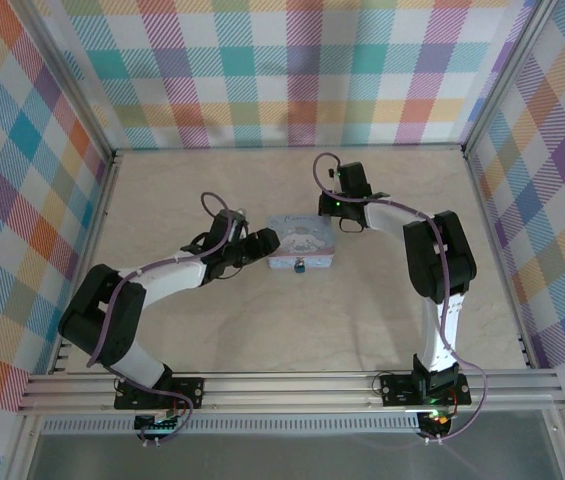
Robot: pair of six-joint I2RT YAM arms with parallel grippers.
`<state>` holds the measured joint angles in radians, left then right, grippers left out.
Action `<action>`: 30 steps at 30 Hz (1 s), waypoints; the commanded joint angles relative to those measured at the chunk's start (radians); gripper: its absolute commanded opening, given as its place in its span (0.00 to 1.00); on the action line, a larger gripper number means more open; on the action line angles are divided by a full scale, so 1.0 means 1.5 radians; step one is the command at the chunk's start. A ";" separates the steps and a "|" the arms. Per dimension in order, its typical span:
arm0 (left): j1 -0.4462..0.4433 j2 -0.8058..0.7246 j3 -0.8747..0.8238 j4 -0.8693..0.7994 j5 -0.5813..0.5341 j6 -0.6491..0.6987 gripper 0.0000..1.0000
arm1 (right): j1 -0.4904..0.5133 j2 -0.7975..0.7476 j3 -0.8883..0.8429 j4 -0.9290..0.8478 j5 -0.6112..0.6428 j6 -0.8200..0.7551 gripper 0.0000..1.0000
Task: Unlock a padlock with a key
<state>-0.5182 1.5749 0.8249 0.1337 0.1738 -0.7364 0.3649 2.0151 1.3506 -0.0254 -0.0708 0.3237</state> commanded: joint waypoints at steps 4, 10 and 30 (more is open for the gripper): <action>0.011 0.047 0.039 0.041 0.021 0.006 0.74 | -0.004 -0.034 -0.048 -0.004 -0.044 -0.015 0.00; 0.013 0.079 0.065 0.044 0.022 0.006 0.74 | -0.004 -0.078 -0.105 0.020 -0.043 -0.003 0.00; 0.019 -0.182 -0.119 0.015 0.063 0.048 0.96 | -0.017 -0.165 -0.121 -0.053 0.055 -0.003 0.00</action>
<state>-0.4881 1.3350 0.6971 0.1375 0.2031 -0.6903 0.3458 1.7908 1.1889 -0.0746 -0.0071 0.3241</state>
